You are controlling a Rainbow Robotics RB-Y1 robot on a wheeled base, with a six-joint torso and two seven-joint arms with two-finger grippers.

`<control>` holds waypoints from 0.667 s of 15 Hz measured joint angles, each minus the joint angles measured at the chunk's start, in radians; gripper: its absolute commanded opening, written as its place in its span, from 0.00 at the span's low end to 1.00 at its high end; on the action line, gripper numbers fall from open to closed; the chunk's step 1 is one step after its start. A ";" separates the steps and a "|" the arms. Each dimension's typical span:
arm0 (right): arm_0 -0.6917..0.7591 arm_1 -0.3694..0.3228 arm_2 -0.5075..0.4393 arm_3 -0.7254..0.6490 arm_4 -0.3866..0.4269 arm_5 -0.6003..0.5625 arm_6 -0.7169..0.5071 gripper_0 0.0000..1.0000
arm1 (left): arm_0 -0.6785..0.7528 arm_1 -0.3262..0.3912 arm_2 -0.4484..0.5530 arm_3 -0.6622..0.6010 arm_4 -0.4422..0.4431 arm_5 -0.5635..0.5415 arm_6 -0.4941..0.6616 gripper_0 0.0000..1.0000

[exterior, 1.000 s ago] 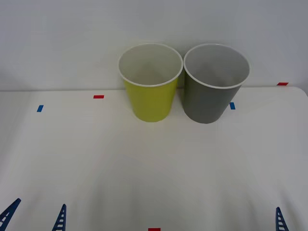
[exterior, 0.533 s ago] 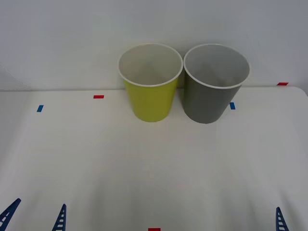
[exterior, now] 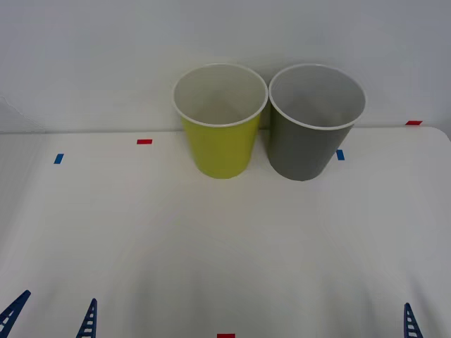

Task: Put cans in the gray bin and PET bottles in the light green bin.

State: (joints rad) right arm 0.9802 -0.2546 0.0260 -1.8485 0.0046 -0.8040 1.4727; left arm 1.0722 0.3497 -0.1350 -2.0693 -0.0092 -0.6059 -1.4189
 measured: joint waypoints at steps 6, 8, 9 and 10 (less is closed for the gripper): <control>0.000 0.000 0.000 0.000 0.000 0.000 0.000 0.84 | 0.000 0.000 0.000 0.000 0.000 0.000 0.000 1.00; 0.000 0.000 0.000 0.000 0.000 0.000 0.000 0.85 | 0.000 0.000 0.000 0.000 0.000 0.000 0.000 1.00; 0.000 0.000 0.000 0.000 0.000 0.000 0.000 0.84 | 0.000 0.000 0.000 0.000 0.000 0.000 0.000 1.00; 0.000 0.000 0.000 0.000 0.000 0.000 0.000 0.84 | 0.000 0.000 0.000 0.000 0.000 0.000 0.000 1.00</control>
State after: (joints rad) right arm 0.9802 -0.2546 0.0261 -1.8485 0.0046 -0.8040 1.4727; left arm 1.0722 0.3497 -0.1350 -2.0693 -0.0092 -0.6059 -1.4189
